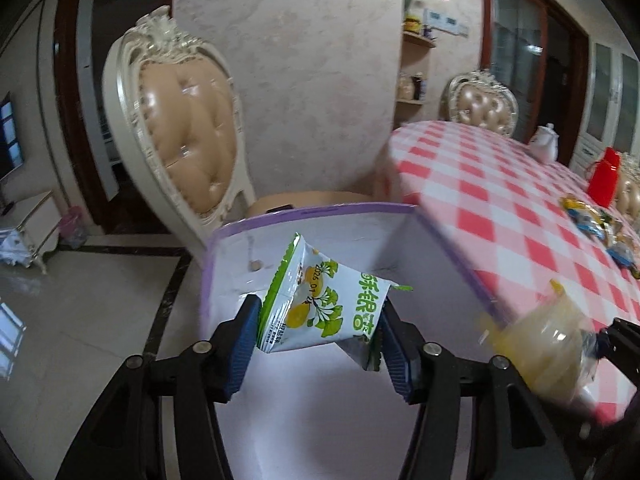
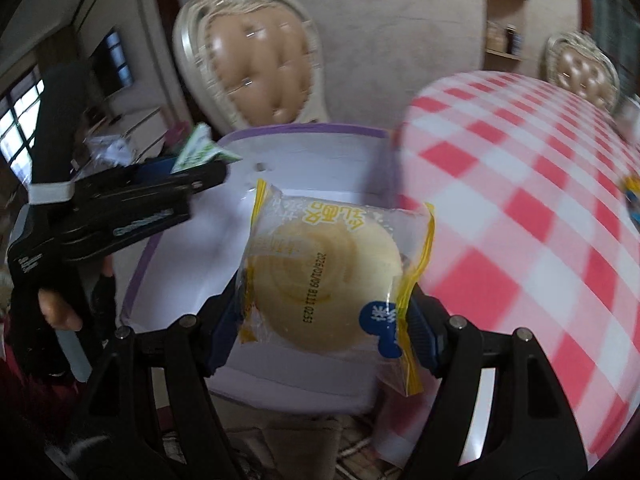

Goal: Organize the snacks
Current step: 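Carry both snacks to the white box and open both grippers, then return both tools to the table and grasp the green snack pack with the right gripper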

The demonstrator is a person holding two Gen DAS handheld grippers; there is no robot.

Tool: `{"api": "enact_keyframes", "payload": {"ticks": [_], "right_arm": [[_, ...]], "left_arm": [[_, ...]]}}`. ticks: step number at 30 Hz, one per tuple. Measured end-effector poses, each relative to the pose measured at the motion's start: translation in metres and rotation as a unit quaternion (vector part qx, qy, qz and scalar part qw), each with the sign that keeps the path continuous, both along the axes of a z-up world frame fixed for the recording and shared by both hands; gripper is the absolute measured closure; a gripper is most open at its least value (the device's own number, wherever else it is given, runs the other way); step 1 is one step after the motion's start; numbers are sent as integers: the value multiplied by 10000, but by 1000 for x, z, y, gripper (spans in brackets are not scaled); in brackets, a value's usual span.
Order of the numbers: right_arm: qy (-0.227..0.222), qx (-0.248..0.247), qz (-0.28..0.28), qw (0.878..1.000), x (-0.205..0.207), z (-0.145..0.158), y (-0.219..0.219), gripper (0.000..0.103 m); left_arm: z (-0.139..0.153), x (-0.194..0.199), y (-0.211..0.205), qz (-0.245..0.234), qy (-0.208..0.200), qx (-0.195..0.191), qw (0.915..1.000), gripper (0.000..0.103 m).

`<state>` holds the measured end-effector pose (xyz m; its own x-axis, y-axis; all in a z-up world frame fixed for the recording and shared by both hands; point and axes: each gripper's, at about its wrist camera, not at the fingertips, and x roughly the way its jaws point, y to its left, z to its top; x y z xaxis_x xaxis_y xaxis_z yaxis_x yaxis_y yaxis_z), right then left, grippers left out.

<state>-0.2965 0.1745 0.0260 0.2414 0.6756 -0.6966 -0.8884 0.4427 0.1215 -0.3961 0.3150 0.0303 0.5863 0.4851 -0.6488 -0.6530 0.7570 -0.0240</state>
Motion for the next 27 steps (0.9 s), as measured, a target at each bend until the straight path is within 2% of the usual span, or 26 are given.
{"api": "enact_keyframes", "payload": {"ticks": [2,5,13,22,25,27], "right_arm": [[-2,-71,136,9999,-5,-3,10,22],[-123,-47,93,9999,-5,-3,9,21],[88,245,-509,9984,32,6,-26,19],[286,653,-1412,9874,78,19,-106,17],[143,595,-1802,9817,91,20,-137,17],[50,542,-2162,9748,102,18,-163,16]], "left_arm": [[-3,-2,5,163,117,21,9998,32],[-3,-5,6,194,94,64,9997,25],[-5,7,-6,38,210,80,9997,24],[1,40,-52,-569,364,155,9976,23],[7,61,-74,-919,327,30,9952,22],[12,79,-93,-1274,248,-276,9912,20]]}}
